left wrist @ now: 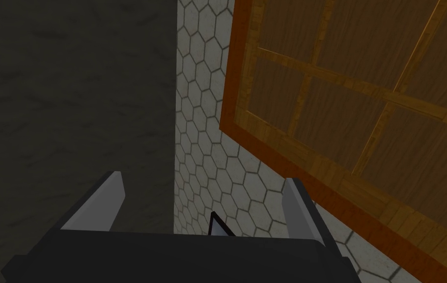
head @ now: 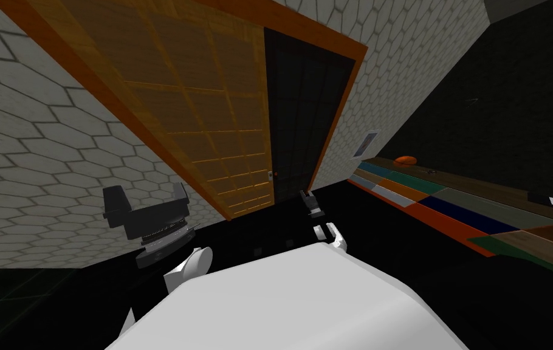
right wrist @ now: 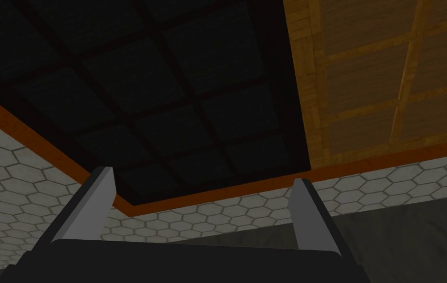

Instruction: Pull the door open

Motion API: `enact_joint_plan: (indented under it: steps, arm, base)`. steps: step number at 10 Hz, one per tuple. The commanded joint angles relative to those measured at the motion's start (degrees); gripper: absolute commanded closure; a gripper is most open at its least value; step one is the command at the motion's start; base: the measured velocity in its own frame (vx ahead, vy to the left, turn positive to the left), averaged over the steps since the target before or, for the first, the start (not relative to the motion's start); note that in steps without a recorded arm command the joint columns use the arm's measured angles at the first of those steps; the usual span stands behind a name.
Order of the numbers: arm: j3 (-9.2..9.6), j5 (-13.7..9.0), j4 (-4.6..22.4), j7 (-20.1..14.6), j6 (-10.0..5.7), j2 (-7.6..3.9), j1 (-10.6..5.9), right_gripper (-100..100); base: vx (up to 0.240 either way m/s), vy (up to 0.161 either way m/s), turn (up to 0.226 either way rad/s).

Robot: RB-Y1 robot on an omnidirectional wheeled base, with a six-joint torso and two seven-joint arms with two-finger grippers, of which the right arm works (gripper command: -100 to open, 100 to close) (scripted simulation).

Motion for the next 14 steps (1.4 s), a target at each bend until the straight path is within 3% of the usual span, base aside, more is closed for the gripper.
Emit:
enact_joint_plan:
  steps: [1,13,14]
  arm:
    - [-0.49,0.9,2.0,1.7,-0.63,-0.02,-0.48,-100]
    - [-4.15,6.6,16.7,12.4,-4.78,-0.23,-5.05,-100]
    - [-4.69,7.4,18.9,14.0,-5.39,-0.22,-5.74,-100]
  base:
    - [0.104,0.042,0.009]
    - [0.102,0.033,0.011]
    - [0.141,0.034,0.014]
